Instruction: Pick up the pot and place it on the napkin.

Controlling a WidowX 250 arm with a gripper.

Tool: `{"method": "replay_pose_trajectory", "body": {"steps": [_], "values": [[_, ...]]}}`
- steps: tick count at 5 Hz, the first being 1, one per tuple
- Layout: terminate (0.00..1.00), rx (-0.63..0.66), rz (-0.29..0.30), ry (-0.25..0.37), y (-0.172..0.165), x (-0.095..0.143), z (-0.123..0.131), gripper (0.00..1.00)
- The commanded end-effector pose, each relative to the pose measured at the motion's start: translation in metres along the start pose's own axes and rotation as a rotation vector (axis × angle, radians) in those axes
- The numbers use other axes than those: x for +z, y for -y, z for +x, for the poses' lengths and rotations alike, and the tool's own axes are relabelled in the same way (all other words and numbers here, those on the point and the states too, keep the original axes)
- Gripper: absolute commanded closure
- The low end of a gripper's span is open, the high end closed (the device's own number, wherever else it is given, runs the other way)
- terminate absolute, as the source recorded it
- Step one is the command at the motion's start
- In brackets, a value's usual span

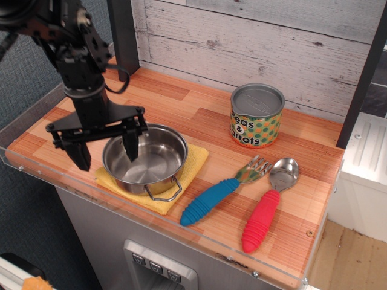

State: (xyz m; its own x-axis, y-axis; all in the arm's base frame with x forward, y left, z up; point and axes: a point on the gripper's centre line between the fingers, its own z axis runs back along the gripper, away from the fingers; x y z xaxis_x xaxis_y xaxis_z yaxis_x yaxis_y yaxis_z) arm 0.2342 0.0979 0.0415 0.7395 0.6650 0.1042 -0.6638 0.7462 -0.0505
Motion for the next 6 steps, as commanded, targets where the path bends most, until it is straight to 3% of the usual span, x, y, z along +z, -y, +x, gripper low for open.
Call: {"method": "replay_pose_trajectory", "body": {"steps": [1,3,6], "values": [[0.00,0.008,-0.018,0.097,0.004,0.038,0.026,0.00],[0.00,-0.010,0.028,0.127,0.025,0.052,0.050,0.00],[0.00,-0.239,0.057,0.105,0.080,0.058,0.061,0.00]]}}
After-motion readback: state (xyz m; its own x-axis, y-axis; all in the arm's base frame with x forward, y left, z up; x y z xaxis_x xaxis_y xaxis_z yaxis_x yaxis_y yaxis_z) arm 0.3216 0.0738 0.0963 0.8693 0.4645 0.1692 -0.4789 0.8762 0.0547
